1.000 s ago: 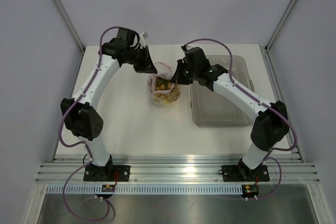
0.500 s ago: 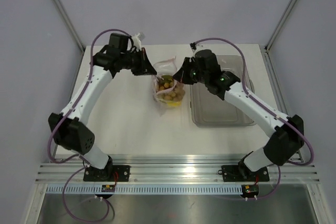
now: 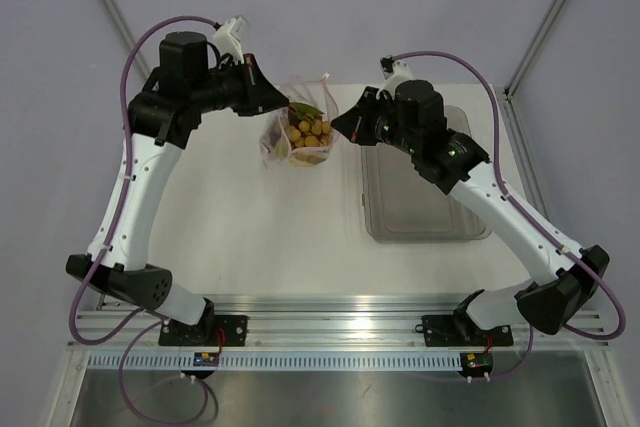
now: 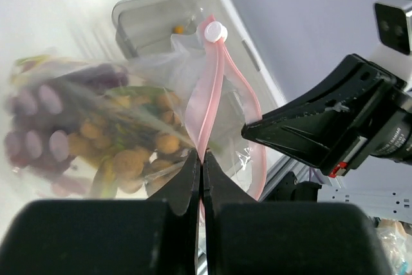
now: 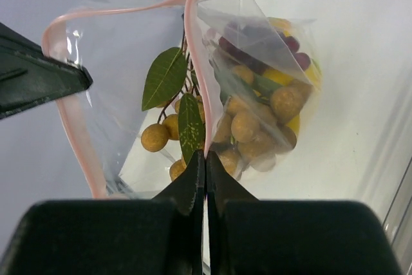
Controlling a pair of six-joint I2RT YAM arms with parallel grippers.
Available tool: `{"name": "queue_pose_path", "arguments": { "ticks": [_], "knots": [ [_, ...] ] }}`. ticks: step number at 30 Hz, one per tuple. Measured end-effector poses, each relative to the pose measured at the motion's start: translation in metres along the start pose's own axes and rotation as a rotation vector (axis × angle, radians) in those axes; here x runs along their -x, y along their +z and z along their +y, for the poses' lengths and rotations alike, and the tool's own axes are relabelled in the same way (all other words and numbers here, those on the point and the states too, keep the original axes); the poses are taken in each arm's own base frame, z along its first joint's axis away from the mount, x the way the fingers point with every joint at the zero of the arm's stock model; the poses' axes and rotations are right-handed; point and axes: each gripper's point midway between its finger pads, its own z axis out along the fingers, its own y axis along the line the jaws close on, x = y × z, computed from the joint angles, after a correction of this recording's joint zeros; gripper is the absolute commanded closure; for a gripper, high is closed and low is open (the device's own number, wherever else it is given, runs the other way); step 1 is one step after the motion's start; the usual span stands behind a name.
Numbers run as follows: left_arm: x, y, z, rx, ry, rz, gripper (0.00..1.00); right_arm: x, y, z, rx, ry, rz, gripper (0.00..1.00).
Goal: Place the food in the zip-top bag and seal the zipper
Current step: Adjust the zipper food storage bag at the center of the board.
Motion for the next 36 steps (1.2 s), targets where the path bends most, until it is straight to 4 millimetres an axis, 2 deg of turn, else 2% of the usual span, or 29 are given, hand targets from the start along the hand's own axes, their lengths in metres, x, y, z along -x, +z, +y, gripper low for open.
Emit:
{"name": "queue_pose_path", "arguments": {
  "ticks": [3,9,13,18,19,21,22,23,25,26,29,33,36],
  "knots": [
    [-0.011,-0.004,0.0,-0.009,-0.006,0.005,1.0,-0.001,0.001,0.003,0.014,0.004,-0.005,1.0],
    [-0.043,0.027,0.035,0.044,-0.084,0.126,1.0,-0.038,0.025,-0.016,-0.038,0.006,0.091,1.0],
    [-0.07,0.033,0.05,0.07,-0.134,0.201,1.0,-0.052,0.035,-0.031,-0.084,-0.011,0.13,1.0],
    [-0.094,0.032,0.05,0.048,-0.155,0.241,0.97,-0.066,0.046,-0.043,-0.11,-0.046,0.173,1.0],
    [-0.096,0.03,0.046,0.039,-0.151,0.242,0.89,-0.066,0.047,-0.044,-0.109,-0.054,0.178,1.0],
    [-0.097,0.026,0.033,0.013,-0.134,0.234,0.71,-0.067,0.051,-0.042,-0.091,-0.078,0.189,1.0],
    [-0.096,0.024,0.026,-0.003,-0.123,0.227,0.54,-0.066,0.053,-0.039,-0.077,-0.092,0.193,1.0],
    [-0.095,0.022,0.018,-0.022,-0.114,0.216,0.5,-0.065,0.055,-0.036,-0.055,-0.111,0.202,1.0],
    [-0.094,0.017,0.005,-0.053,-0.1,0.202,0.47,-0.062,0.06,-0.028,0.0,-0.151,0.216,1.0],
    [-0.094,0.013,-0.002,-0.071,-0.093,0.197,0.42,-0.062,0.063,-0.024,0.03,-0.175,0.227,1.0],
    [-0.089,0.005,-0.016,-0.102,-0.07,0.17,0.4,-0.061,0.071,-0.015,0.121,-0.251,0.257,1.0],
    [-0.074,-0.005,-0.018,-0.085,-0.05,0.13,0.39,-0.056,0.083,-0.006,0.205,-0.356,0.273,1.0],
    [-0.052,-0.021,-0.006,-0.038,-0.053,0.055,0.39,-0.056,0.086,-0.003,0.24,-0.402,0.281,1.0]
  ]
}}
